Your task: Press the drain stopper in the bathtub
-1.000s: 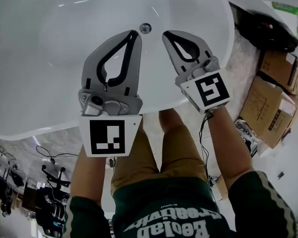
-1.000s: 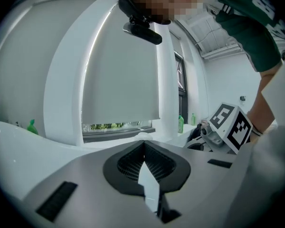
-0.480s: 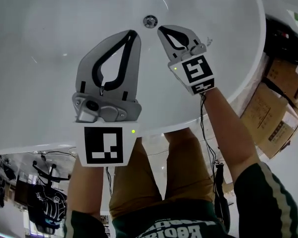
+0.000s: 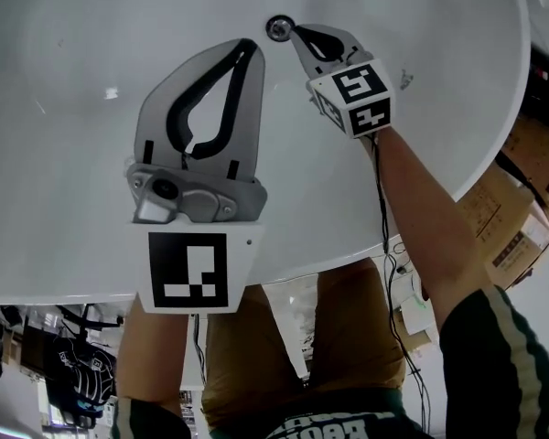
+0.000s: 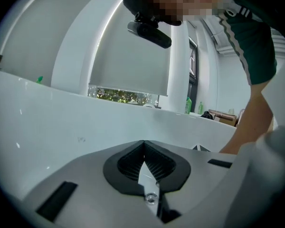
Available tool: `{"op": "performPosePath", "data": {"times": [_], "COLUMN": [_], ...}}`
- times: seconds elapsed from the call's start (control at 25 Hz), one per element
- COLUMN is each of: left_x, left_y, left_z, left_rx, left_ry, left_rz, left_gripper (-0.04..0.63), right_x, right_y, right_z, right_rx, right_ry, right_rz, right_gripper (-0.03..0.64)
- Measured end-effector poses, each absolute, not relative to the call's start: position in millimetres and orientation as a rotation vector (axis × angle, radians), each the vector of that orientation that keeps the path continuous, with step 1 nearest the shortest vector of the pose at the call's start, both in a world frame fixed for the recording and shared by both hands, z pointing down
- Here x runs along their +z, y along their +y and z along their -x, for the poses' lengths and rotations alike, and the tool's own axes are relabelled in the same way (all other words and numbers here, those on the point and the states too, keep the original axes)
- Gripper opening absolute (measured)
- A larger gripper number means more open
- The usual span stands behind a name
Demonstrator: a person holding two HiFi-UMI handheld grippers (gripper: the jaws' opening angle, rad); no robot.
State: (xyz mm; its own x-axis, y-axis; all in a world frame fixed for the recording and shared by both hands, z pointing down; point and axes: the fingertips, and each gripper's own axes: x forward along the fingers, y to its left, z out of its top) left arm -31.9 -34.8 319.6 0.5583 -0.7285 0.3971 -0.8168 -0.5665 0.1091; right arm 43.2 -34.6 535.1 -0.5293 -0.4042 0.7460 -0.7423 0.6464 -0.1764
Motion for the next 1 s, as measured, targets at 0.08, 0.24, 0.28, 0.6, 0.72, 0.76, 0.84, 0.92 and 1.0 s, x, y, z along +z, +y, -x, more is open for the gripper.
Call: {"op": "performPosePath", "data": {"times": [0.08,0.24,0.28,0.6,0.72,0.76,0.84,0.92,1.0], "left_x": [323,331,333,344,347,348,353,358,359], "left_y": [-37,-36,-36,-42,-39,-40,-43,-46,-49], "left_z": [31,31,31,32,36,40,51,62,66], "left_rx": [0.434,0.405,0.398,0.402,0.43,0.44,0.457,0.481,0.487], "left_ry": [-1.295,-1.318,-1.322,-1.311,-1.309,-1.32,-1.355,-1.391,-1.413], "left_rz": [-2.507,-2.493,-2.49,-2.507,-2.508,-2.503,-2.47,-2.427,-2.413], "left_gripper": [0.003,0.003,0.003,0.003,0.003,0.003,0.003,0.003,0.003], "right_x": [548,566,571,610,623,627,637,646,654], "right_y": [-31,-20,-18,-17,-19,-19,-21,-20,-20], "right_z": [-49,-55,-56,-48,-43,-40,-35,-32,-34], "right_rx": [0.681,0.744,0.753,0.693,0.668,0.659,0.636,0.615,0.579], "right_ry": [-2.144,-2.091,-2.076,-2.002,-1.982,-1.975,-1.961,-1.942,-1.907], "right_rz": [-0.896,-0.893,-0.887,-0.792,-0.762,-0.75,-0.719,-0.686,-0.655], "right_gripper": [0.014,0.014,0.014,0.014,0.014,0.014,0.014,0.014,0.014]}}
